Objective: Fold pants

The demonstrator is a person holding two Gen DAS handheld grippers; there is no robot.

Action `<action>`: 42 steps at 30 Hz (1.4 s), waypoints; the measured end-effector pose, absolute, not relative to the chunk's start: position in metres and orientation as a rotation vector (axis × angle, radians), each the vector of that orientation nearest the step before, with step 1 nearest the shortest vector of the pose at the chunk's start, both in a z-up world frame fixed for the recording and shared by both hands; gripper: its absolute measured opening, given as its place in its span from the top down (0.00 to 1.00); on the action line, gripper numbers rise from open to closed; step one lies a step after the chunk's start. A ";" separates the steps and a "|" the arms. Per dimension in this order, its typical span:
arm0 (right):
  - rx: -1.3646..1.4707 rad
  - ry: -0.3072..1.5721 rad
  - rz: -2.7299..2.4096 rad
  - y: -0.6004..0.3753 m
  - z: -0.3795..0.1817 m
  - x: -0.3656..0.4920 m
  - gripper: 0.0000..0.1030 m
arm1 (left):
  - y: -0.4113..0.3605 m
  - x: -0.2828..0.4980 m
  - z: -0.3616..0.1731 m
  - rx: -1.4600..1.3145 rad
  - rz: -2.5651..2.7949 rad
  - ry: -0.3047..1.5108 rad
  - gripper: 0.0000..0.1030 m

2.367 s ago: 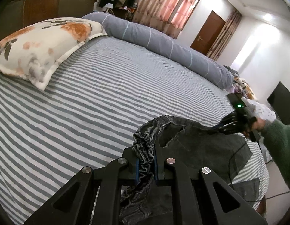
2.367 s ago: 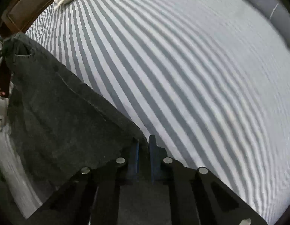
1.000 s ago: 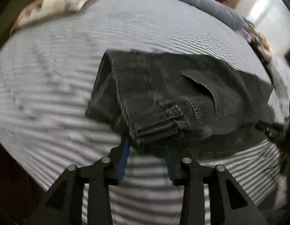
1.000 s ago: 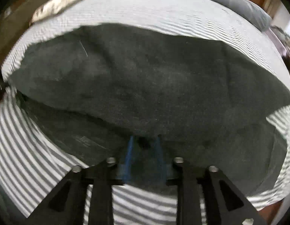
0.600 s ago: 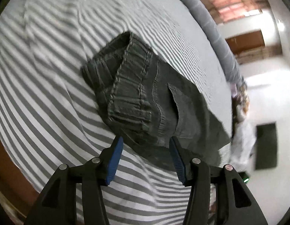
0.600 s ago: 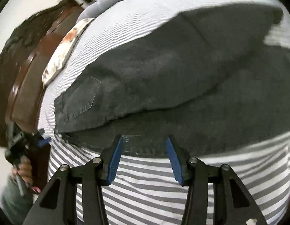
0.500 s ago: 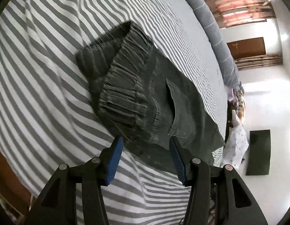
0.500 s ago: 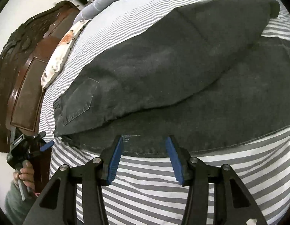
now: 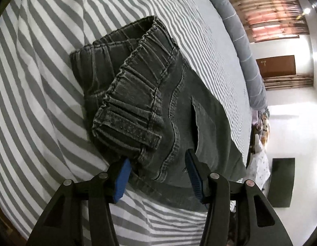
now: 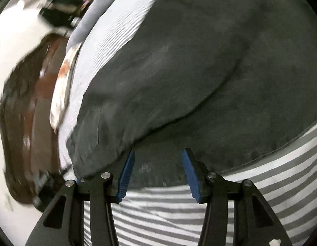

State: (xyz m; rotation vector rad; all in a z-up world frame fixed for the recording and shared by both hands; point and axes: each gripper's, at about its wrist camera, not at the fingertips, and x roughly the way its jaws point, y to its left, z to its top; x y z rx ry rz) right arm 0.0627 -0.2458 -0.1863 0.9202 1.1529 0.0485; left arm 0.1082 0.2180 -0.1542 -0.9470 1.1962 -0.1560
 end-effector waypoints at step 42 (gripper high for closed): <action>0.729 1.109 -0.051 -0.241 -0.163 0.054 0.96 | 0.231 0.154 -0.147 -0.527 -0.200 1.228 0.81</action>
